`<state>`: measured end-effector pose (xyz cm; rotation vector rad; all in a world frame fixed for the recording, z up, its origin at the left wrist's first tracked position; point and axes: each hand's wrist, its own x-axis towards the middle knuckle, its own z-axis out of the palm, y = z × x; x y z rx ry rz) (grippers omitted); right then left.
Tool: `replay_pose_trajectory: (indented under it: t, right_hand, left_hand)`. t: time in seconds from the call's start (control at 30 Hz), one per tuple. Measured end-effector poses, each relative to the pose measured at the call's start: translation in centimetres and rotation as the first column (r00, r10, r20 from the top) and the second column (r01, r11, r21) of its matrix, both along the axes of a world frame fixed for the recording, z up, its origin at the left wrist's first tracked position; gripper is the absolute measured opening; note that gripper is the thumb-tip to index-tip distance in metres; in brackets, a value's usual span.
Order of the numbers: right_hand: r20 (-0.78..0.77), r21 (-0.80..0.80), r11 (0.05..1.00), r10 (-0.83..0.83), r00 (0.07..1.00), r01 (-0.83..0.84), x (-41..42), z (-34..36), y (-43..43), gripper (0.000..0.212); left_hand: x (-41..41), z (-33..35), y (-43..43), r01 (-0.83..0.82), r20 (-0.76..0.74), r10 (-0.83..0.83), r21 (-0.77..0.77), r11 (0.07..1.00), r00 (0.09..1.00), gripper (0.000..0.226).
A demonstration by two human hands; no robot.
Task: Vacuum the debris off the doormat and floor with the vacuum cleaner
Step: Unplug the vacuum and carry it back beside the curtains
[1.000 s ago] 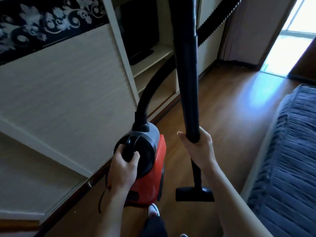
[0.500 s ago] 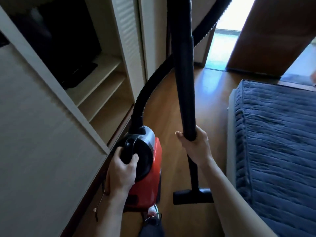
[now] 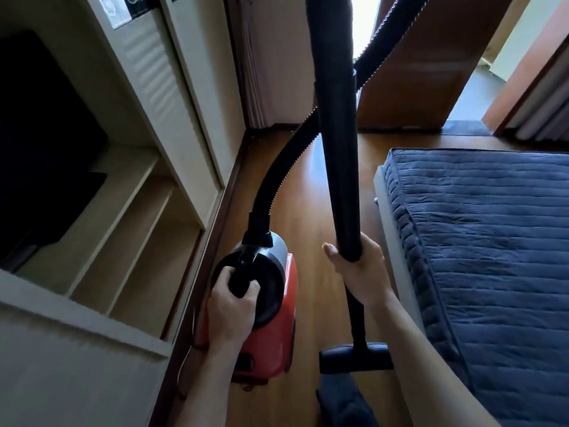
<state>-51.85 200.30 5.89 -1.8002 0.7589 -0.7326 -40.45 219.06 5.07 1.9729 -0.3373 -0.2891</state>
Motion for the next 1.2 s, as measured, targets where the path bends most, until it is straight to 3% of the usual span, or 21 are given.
replay_pose_trajectory:
  t: [0.3, 0.43, 0.8, 0.87, 1.2]
  right_hand:
    - [0.032, 0.028, 0.999, -0.026, 0.999, 0.025, 6.5, -2.1, -15.2, 0.032]
    - [0.028, 0.028, 1.000, 0.006, 1.000, -0.007, 9.8, -1.5, -23.5, 0.031]
    - [0.033, 0.032, 0.999, -0.022, 0.999, 0.021, 17.1, -1.3, -40.0, 0.032]
    - [0.059, 0.035, 0.999, -0.036, 0.998, 0.034, 18.2, -1.6, -42.1, 0.035]
    - [0.009, 0.020, 0.990, -0.141, 0.990, 0.140, 28.0, -3.7, -54.6, 0.032]
  left_hand:
    - [7.6, -0.8, -14.0, 0.003, 0.033, -0.004, 0.038, 0.999, 0.999, 0.023]
    - [11.2, -0.5, -22.0, -0.065, -0.032, 0.066, 0.012, 0.998, 0.997, 0.032]
    - [19.9, 1.0, -38.6, 0.081, 0.051, -0.081, 0.010, 0.997, 0.995, 0.011]
    - [21.5, 0.6, -41.0, 0.116, 0.074, -0.116, 0.013, 0.993, 0.990, 0.019]
    - [33.1, -1.4, -55.2, 0.195, -0.084, -0.195, -0.011, 0.981, 0.977, 0.008]
